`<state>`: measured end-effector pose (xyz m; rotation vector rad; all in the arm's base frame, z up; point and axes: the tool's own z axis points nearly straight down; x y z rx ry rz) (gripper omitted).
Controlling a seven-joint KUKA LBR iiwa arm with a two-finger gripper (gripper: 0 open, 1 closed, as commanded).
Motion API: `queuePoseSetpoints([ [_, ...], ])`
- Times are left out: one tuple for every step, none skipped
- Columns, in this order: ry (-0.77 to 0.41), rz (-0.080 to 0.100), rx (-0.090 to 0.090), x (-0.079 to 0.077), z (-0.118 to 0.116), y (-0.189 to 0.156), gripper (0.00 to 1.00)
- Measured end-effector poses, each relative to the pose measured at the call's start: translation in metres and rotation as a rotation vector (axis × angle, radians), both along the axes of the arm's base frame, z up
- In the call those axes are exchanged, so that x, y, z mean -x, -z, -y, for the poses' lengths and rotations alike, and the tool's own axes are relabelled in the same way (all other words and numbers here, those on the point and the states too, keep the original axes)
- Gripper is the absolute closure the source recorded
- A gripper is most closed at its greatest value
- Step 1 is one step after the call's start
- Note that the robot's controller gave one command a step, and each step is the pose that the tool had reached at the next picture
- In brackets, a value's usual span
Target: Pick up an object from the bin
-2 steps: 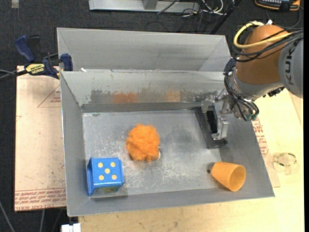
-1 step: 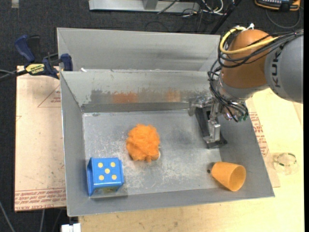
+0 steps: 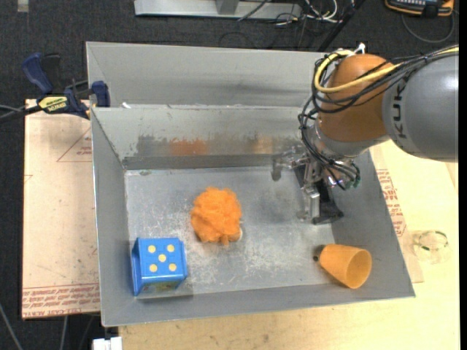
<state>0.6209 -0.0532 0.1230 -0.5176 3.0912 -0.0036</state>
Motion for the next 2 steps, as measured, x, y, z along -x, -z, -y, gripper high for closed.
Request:
queuePoseSetpoints([
  [0.061, -0.002, -0.004, -0.005, -0.029, 0.001, 0.00],
  [-0.164, 0.003, 0.000, -0.014, -0.049, 0.010, 0.00],
])
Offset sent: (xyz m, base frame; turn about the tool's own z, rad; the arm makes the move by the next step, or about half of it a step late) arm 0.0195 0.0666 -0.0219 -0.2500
